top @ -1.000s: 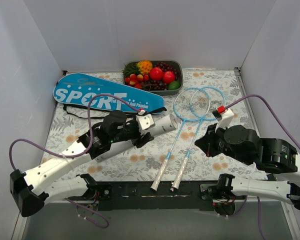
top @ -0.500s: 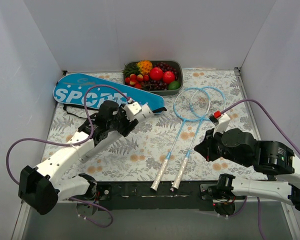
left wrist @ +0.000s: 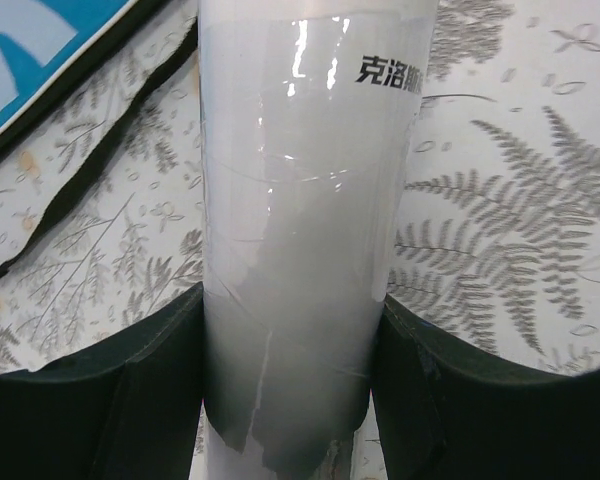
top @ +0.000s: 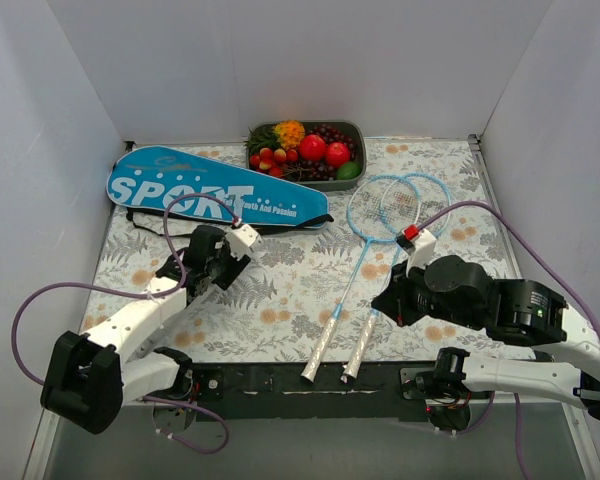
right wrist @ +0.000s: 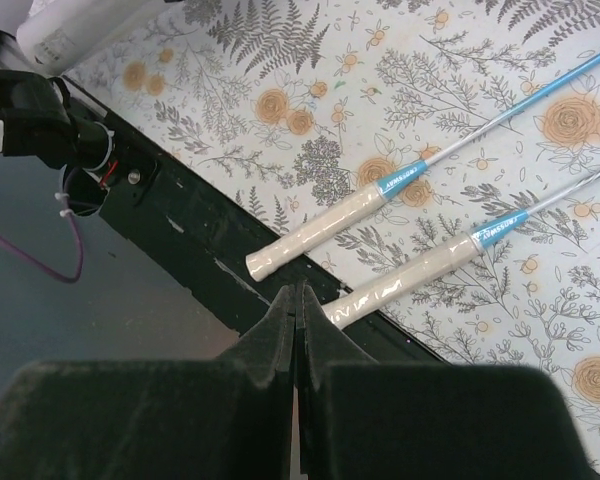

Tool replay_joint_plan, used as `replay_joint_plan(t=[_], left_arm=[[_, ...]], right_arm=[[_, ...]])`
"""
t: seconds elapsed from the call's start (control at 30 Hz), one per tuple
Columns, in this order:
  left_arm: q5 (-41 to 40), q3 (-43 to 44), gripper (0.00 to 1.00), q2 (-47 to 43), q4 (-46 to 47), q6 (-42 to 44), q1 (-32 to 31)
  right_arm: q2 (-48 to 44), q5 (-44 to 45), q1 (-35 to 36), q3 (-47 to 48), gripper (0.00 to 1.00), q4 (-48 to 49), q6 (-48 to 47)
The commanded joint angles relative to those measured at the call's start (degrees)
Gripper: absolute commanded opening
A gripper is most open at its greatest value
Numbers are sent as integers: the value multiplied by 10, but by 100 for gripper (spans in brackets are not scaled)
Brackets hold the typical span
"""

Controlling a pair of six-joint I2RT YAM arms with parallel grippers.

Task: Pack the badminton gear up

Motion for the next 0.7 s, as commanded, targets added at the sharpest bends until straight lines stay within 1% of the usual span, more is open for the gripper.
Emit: replay_joint_plan(t=[0.0,0.07,0.1,0.13,0.2,0.23,0.27,0.3,0.33,0.37,0.43,0.53,0.57,0.67], left_arm=[[-96,-27,29,-14,46,-1,19],[-119,-42,32,-8,50,3,19],[-134,-49,45,-7,50,3,19],[-143,-49,50,-11,44,-3,19],[-153,-48,53,-18,36,-6,19],[-161,-44,66,-22,23,-7,20],[-169,-42,78,-25,20,-10,20],[-176,-40,87,-26,14,-11,19],[-181,-30,98,-25,0,-12,19],[-183,-25,98,-26,-6,-19,20],[-183,-15,98,-24,-23,-23,20],[-183,26,98,-26,-58,-35,19],[-181,56,98,-29,-68,-38,19],[-167,110,98,-51,-87,-47,17]], right_arm=[[-7,-25,3,-22,1,48,-5],[-11,-32,3,-28,1,53,-3],[-13,-34,3,-31,1,54,-3],[-16,-35,3,-32,1,55,-3],[-17,-36,3,-35,6,61,-3],[-16,-34,3,-35,9,63,-7],[-13,-32,3,-34,16,64,-10],[-9,-30,3,-32,20,67,-11],[2,-28,3,-26,22,68,-17],[9,-26,3,-22,25,69,-20],[30,-27,4,-14,27,74,-25],[47,-24,3,-12,31,83,-36],[50,-24,3,-14,32,84,-39],[58,-18,3,-17,34,91,-43]])
